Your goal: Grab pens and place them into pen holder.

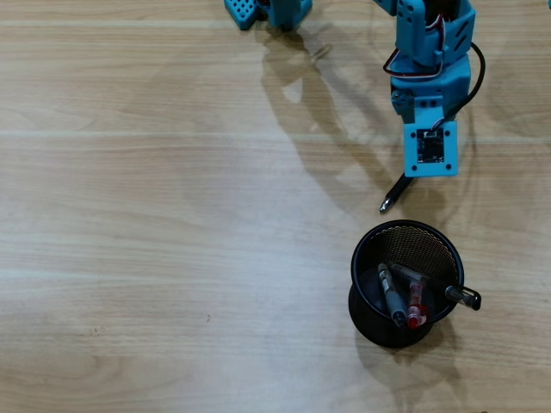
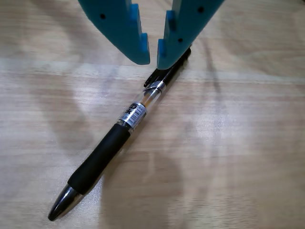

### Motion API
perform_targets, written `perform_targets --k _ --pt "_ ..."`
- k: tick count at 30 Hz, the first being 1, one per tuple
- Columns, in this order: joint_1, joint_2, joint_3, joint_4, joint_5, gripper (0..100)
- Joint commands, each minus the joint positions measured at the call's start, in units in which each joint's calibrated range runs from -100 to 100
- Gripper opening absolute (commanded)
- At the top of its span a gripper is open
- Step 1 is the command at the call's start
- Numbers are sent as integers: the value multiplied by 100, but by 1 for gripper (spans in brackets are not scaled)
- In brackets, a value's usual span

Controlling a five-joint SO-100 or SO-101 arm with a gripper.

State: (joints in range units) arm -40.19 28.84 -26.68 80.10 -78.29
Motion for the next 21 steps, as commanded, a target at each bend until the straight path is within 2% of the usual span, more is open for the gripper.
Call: perform_targets --k 1,7,21 --pt "138 -49 -483 -8 -302 2" --pt "92 -32 -582 9 -724 2" --pt "120 35 -501 457 -713 2"
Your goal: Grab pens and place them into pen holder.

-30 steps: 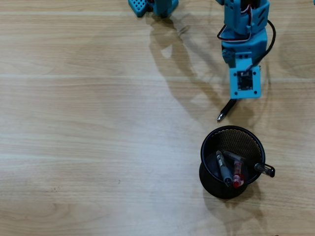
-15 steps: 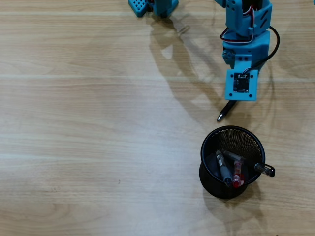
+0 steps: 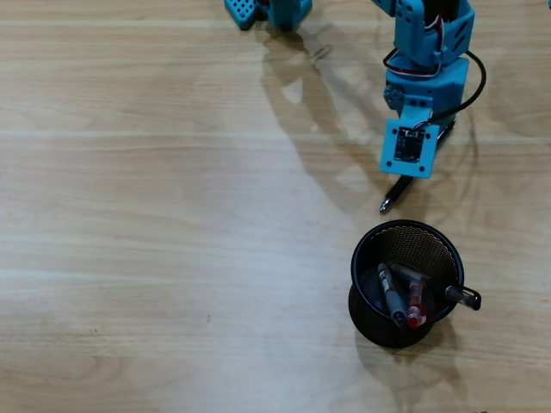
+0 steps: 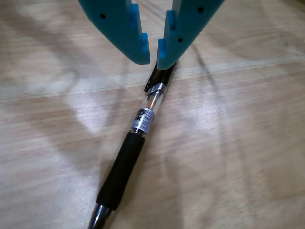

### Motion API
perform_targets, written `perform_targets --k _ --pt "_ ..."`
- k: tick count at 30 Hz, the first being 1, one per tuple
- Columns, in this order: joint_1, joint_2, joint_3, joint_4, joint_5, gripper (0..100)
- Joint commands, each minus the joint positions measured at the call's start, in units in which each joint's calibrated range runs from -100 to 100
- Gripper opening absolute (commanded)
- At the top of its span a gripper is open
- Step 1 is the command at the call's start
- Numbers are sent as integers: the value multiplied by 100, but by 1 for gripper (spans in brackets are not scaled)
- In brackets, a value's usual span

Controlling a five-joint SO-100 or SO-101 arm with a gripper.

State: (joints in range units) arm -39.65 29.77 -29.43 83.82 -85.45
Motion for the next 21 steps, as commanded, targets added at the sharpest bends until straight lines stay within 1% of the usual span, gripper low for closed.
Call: perform_targets --k 1,6,11,18,21 --pt "66 -58 -225 111 8 2" --pt "93 -58 -279 154 8 3" --pt "84 -58 -288 154 14 13" --pt "38 -67 -315 51 14 17" --pt "11 -41 -243 -440 8 17"
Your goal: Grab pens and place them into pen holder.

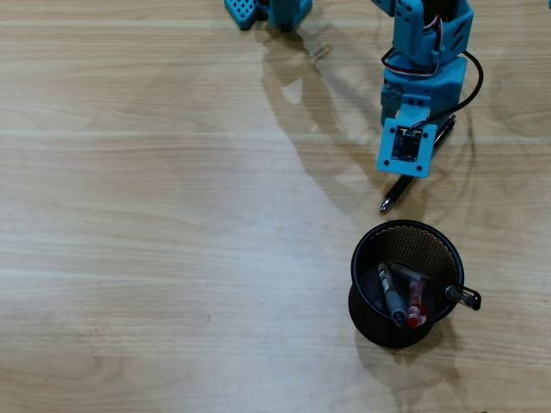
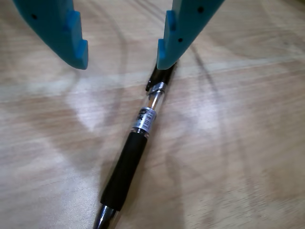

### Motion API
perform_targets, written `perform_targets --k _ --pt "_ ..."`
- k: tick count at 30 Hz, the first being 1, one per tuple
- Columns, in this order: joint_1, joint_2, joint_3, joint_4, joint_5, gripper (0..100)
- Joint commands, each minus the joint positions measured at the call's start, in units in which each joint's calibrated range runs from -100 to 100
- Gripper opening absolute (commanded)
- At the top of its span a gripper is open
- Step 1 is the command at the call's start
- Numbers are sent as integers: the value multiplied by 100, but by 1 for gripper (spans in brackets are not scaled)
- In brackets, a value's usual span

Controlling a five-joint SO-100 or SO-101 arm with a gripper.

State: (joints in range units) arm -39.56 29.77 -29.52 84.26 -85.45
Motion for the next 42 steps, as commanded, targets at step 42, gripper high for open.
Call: perform_targets --k 42 --pt "11 1370 -225 -1491 -37 3"
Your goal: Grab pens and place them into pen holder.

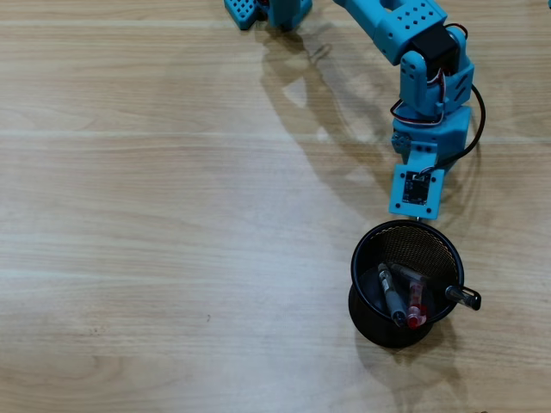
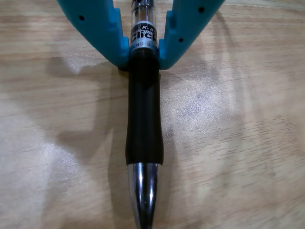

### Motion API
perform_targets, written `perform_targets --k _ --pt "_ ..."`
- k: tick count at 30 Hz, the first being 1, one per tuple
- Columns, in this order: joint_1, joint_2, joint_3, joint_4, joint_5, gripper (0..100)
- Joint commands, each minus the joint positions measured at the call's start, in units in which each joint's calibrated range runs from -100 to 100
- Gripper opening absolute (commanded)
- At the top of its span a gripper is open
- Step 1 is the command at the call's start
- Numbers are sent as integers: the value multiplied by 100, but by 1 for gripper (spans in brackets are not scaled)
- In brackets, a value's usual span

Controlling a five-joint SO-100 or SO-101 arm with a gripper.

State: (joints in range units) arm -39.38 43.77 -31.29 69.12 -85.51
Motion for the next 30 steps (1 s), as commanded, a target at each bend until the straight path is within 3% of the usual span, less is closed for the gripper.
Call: perform_targets --k 1,9,20,30 --pt "2 -38 -48 23 -32 2" --pt "39 -97 -165 350 9 2" --pt "84 -2071 -363 2959 29 2" --pt "220 -4179 1737 2968 308 2"
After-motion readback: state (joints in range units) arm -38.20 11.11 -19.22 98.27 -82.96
